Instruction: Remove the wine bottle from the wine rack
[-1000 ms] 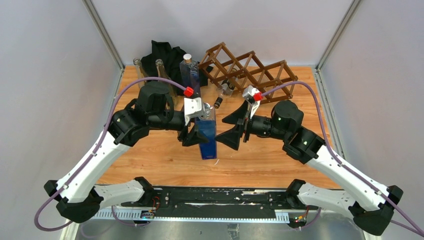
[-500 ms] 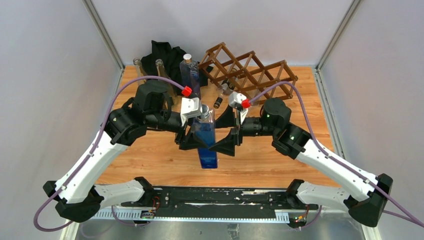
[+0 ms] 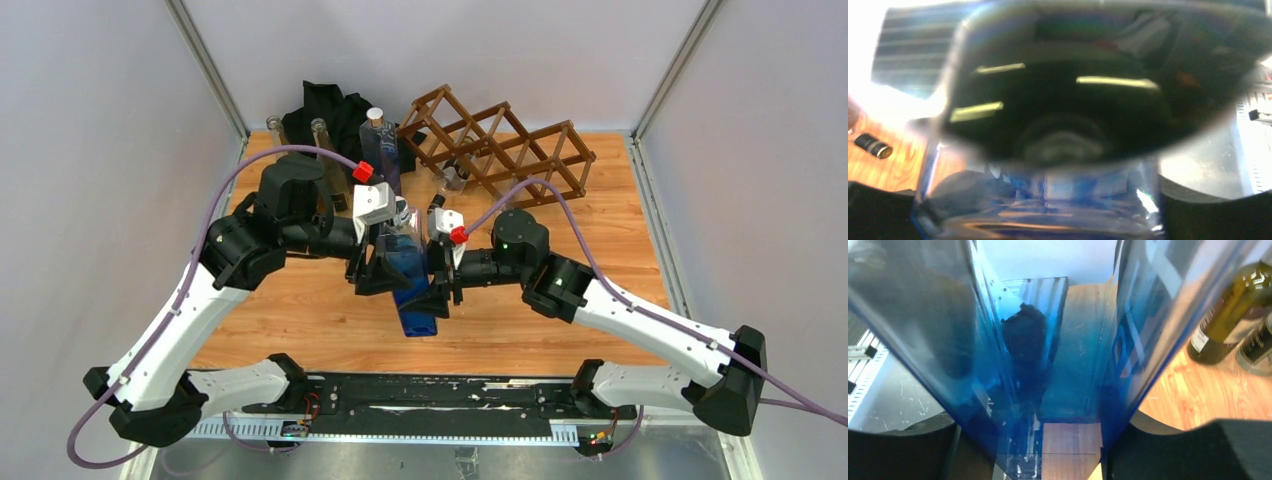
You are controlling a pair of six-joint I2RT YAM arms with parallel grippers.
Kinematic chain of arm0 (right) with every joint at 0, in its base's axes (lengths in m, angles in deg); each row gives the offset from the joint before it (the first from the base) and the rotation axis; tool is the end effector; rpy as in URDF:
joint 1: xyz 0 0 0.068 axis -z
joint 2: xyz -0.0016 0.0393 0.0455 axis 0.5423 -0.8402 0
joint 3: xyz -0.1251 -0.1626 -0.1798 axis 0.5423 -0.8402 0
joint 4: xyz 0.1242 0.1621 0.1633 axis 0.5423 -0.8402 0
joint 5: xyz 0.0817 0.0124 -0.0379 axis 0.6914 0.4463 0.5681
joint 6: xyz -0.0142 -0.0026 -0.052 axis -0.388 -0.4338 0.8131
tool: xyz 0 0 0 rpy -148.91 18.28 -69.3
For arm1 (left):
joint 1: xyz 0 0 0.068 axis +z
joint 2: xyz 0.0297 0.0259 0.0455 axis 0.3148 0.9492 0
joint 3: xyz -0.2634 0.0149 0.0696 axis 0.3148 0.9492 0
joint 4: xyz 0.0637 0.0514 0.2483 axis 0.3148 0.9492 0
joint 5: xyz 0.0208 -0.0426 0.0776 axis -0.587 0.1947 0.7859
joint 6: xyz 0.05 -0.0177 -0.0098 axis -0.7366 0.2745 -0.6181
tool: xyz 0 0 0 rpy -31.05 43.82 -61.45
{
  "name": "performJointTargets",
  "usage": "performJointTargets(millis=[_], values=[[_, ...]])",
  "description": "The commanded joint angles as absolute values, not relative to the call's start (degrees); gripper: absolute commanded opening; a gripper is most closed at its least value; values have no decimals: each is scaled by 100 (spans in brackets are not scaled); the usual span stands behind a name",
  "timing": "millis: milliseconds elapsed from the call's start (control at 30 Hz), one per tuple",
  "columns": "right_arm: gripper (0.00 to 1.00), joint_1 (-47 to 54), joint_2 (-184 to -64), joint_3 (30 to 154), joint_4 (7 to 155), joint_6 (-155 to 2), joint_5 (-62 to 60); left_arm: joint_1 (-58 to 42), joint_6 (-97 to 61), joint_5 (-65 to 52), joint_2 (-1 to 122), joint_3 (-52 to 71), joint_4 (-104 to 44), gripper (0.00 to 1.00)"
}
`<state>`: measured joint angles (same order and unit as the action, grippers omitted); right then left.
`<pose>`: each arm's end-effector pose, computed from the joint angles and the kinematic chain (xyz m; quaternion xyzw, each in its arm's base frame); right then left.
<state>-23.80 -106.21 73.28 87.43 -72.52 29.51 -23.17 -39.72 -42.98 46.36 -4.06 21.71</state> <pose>0.1208 0.2238 0.3802 -0.5114 0.4946 0.5308 0.4606 0.1212 -0.1406 0.4564 0.5232 0.6174 -0.4425 0.3863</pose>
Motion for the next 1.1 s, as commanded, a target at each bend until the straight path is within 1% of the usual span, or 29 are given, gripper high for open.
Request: performJointTargets(millis=[0,33,67,100,200,367,500,600,767,900,1067], values=[[26,-2437,-10707,7605,8851,-7151,2272,-2025,-3690,-4001,4577,-929,1668,92],[12,-2437,-10713,7611,8813,-7146,2122,-1858,-3625,-3964,4653,-1035,1756,99],[2,-2437,-10717,7632,8774,-7126,1912,-1593,-3543,-3965,4786,-1165,1864,100],[0,-2435,-10713,7630,8748,-7110,1749,-1479,-3510,-3962,4858,-1298,1997,100],[0,-2432,-10692,7621,8717,-7021,1283,-1012,-3628,-3690,5241,-1883,2645,100],[0,-2391,-10802,7643,8864,-6626,421,-449,-4266,-2987,5642,-2963,3960,100],[0,-2252,-11184,7706,9429,-6635,-86,91,-4529,-2182,5736,-3482,4381,100],[0,-2106,-11784,7847,10082,-6918,-246,586,-4571,-1506,5736,-3616,4389,100],[0,-2060,-12842,8383,10978,-7214,-426,1416,-4468,-1379,5833,-3796,4398,100],[0,-2062,-13621,8869,11442,-7308,-685,1642,-4466,-1262,5845,-3814,4389,100],[0,-2018,-14594,9504,11927,-7362,-877,1659,-4498,-1343,5789,-3527,4380,100]])
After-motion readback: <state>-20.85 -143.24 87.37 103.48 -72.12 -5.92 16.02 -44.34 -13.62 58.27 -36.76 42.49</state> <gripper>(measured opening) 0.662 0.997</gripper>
